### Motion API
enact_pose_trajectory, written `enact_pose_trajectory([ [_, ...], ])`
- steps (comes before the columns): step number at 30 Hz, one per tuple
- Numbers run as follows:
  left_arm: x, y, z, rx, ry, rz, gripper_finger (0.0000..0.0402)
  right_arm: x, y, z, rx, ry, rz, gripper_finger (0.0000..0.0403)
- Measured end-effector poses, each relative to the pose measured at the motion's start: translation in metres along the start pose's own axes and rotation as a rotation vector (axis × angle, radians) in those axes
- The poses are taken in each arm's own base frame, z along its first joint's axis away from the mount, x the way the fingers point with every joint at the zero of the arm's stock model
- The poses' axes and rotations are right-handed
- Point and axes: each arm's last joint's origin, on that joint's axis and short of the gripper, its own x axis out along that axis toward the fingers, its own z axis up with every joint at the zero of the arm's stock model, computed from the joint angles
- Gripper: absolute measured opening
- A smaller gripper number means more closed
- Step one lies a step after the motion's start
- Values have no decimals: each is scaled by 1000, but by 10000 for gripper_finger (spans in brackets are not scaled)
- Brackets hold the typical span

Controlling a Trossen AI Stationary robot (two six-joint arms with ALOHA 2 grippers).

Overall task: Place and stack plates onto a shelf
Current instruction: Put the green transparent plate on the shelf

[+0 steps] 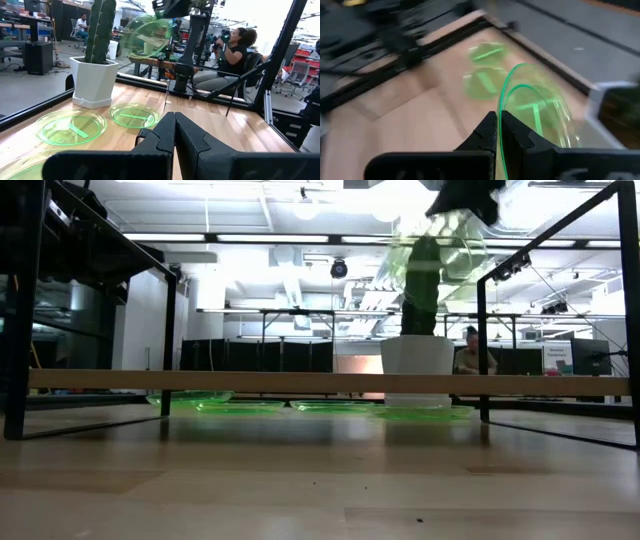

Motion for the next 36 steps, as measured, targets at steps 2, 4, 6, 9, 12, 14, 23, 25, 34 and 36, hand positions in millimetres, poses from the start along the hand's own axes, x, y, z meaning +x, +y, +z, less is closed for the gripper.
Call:
enact_pose_trajectory([
  [2,0,0,0,0,0,0,0,6,18,4,-38,29,79,0],
  [4,0,0,0,0,0,0,0,15,37,4,-87,66,148,0],
  [6,0,0,0,0,0,0,0,27,55,2,-129,100,209,0],
  [9,0,0,0,0,0,0,0,48,78,-8,-188,165,242,0],
  [12,0,0,0,0,0,0,0,71,95,-23,-238,242,237,0],
  [14,0,0,0,0,0,0,0,85,104,-34,-257,284,214,0],
  [23,0,0,0,0,0,0,0,122,135,-88,-250,506,5,0],
  [25,0,0,0,0,0,0,0,126,142,-97,-236,554,-26,0],
  [34,0,0,0,0,1,0,0,126,164,-126,-186,692,-94,0],
  [36,0,0,0,0,0,0,0,124,164,-125,-168,688,-92,0],
])
